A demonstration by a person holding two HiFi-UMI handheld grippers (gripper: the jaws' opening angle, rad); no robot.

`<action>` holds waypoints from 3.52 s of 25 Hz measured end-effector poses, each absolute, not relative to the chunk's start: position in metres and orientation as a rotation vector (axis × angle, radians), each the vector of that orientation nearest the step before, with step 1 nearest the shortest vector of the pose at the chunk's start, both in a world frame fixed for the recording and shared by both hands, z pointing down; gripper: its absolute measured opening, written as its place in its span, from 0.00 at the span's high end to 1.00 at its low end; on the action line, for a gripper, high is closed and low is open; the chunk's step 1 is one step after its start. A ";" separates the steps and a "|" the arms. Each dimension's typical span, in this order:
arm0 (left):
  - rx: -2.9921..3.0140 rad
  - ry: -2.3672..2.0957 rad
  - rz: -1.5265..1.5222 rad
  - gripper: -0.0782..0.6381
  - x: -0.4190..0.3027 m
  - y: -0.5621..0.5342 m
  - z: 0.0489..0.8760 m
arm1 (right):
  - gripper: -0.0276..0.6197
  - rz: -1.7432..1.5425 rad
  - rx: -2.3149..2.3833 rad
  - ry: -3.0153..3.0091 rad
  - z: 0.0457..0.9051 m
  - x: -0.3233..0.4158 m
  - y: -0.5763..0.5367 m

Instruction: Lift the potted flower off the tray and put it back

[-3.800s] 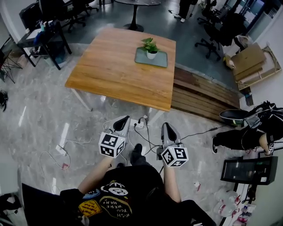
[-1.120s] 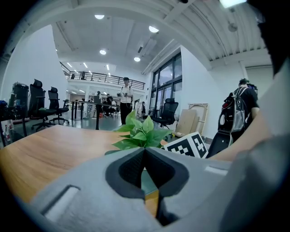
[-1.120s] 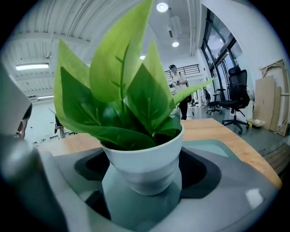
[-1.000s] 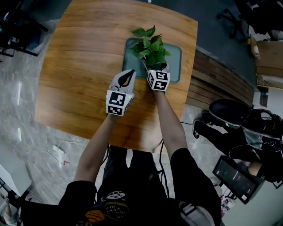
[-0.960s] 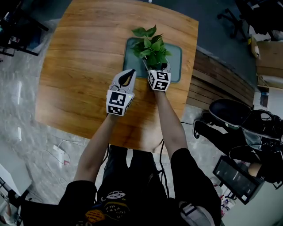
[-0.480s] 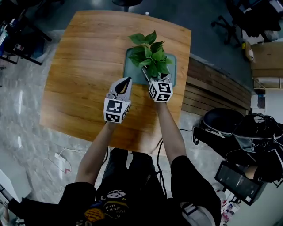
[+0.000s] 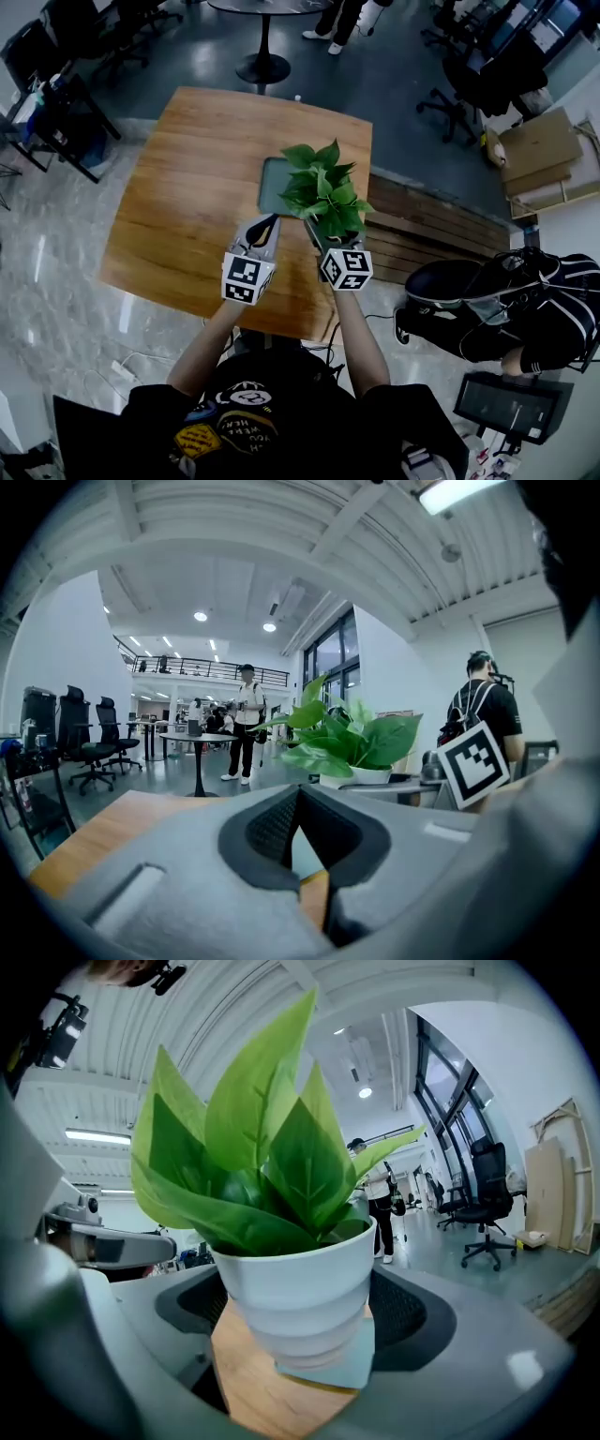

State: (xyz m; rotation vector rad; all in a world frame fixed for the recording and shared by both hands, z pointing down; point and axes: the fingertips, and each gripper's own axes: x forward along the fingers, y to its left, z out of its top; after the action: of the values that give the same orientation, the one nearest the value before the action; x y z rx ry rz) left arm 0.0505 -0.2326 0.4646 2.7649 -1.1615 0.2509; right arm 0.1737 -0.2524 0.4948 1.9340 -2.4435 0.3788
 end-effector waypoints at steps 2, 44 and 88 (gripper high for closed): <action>2.753 -1.149 0.219 0.89 0.052 -0.222 0.453 | 0.22 0.408 1.918 -2.428 0.487 0.168 -0.234; 2.725 -1.239 0.325 0.89 0.042 -0.252 0.524 | 0.22 0.365 1.837 -2.430 0.587 0.171 -0.314; 2.428 -1.003 0.690 0.89 -0.013 -0.233 0.692 | 0.96 0.620 1.565 -2.080 0.764 0.141 -0.252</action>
State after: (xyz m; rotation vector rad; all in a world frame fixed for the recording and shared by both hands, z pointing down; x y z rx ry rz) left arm -0.0127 -0.2328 0.6916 2.4281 -1.0034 0.6897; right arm 0.1410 -0.2516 0.7641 1.5646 -2.0801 0.6203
